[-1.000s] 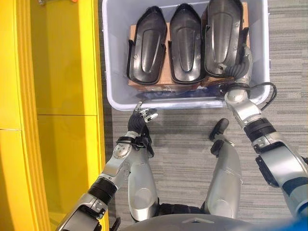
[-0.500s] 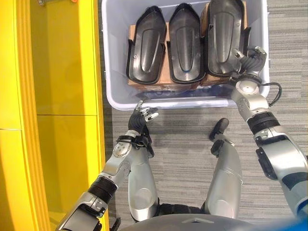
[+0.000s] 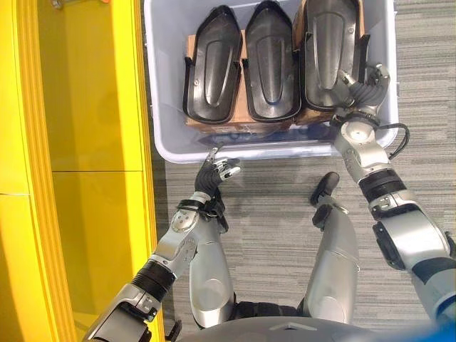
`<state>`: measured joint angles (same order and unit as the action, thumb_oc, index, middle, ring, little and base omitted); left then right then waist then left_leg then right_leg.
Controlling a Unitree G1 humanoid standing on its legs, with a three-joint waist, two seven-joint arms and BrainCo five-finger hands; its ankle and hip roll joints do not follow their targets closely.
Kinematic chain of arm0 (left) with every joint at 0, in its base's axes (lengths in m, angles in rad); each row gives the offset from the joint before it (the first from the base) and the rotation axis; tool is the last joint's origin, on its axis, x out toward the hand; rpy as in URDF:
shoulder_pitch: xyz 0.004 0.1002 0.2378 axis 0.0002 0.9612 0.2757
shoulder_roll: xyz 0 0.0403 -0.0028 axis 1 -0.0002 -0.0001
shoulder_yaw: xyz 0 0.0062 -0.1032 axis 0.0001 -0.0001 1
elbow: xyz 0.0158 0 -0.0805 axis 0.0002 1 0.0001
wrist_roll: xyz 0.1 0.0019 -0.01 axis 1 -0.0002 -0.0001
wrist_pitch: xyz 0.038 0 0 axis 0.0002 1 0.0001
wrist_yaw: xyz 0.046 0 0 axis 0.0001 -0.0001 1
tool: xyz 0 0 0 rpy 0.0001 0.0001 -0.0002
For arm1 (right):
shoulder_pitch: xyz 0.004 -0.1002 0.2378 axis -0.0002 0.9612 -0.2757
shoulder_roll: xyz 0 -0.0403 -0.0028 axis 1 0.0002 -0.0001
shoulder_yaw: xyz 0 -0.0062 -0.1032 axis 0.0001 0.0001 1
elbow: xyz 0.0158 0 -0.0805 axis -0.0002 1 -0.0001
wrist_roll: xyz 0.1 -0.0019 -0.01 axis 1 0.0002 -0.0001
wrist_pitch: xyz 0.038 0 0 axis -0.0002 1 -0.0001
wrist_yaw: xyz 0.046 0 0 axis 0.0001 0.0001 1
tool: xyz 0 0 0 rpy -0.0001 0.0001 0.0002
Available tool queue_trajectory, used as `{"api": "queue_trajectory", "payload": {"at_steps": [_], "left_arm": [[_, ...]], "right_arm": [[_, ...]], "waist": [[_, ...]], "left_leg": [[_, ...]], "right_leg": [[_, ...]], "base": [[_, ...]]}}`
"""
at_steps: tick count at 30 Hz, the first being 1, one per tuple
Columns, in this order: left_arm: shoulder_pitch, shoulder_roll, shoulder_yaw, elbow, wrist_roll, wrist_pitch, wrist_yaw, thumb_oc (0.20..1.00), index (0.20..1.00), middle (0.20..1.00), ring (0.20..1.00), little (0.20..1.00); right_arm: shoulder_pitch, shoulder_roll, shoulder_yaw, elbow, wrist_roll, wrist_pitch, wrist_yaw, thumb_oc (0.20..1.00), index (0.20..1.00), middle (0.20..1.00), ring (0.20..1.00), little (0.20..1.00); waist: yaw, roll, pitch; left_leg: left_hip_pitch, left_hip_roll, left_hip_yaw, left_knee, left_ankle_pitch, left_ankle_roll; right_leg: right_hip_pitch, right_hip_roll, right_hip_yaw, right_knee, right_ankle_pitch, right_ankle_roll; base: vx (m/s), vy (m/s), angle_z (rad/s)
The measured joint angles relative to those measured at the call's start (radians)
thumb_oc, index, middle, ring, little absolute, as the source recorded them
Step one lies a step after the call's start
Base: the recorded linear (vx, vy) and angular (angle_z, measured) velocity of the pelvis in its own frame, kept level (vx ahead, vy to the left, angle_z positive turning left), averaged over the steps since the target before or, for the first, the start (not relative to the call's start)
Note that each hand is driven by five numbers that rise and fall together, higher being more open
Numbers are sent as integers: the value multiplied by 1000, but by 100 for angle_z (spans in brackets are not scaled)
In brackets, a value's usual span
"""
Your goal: Move parts from the plastic box to the shelf.
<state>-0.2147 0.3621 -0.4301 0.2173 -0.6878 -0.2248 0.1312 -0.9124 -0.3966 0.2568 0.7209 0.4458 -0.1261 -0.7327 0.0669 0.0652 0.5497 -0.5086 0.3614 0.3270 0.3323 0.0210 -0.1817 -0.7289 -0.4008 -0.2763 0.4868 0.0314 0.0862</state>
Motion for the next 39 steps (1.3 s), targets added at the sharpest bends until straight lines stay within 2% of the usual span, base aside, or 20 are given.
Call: {"api": "queue_trajectory", "payload": {"at_steps": [7, 15, 20, 25, 30, 39], "left_arm": [[1, 0, -2, 1, 0, -8, 0, 1000, 1000, 1000, 1000, 1000], [1, -1, -4, 1, 0, -23, 7, 1000, 1000, 1000, 1000, 1000], [1, -2, -6, 1, 0, -27, 23, 1000, 1000, 1000, 1000, 1000], [-3, -5, -22, 1, 0, -28, 28, 1000, 1000, 1000, 1000, 1000], [-4, -6, -24, 2, 0, -28, 27, 1000, 1000, 1000, 1000, 1000], [-4, -5, -23, 12, -11, -28, 13, 1000, 1000, 1000, 1000, 1000]], "right_arm": [[7, 2, 1, -7, 0, -18, -27, 1000, 1000, 1000, 1000, 1000], [47, 43, -13, -29, 1, -100, -70, 1000, 1000, 1000, 1000, 1000], [74, 46, -9, -74, 0, -93, -66, 1000, 1000, 1000, 1000, 1000], [85, 45, 4, -79, -70, -59, -60, 1000, 1000, 1000, 1000, 1000], [72, 29, 38, -80, -169, 33, -53, 1000, 1000, 1000, 1000, 1000], [23, -16, 94, -37, -233, 137, -13, 1000, 1000, 1000, 1000, 1000]], "waist": [[0, 0, 0], [-8, 0, 0], [-17, 0, 0], [-22, 0, 0], [-21, 0, 0], [-17, 1, -1]], "left_leg": [[-1, 0, 5, -1, 0, 0], [-1, 0, 11, -1, 0, 0], [-1, 0, 16, -2, 0, 0], [0, 1, 19, -1, 0, 0], [0, 2, 19, 0, 0, 0], [0, 3, 17, 0, 4, 2]], "right_leg": [[-6, 1, 4, 0, 0, 0], [-13, 2, 9, 0, 0, 0], [-17, 3, 14, 1, 1, -1], [-20, 4, 17, 1, 3, -2], [-20, 5, 17, 2, 3, -3], [-20, 5, 16, 5, 6, -7]], "base": [[0, 0, 0], [0, 1, -1], [0, 3, -2], [0, 0, 0], [0, 0, 0], [0, 0, 0]]}}
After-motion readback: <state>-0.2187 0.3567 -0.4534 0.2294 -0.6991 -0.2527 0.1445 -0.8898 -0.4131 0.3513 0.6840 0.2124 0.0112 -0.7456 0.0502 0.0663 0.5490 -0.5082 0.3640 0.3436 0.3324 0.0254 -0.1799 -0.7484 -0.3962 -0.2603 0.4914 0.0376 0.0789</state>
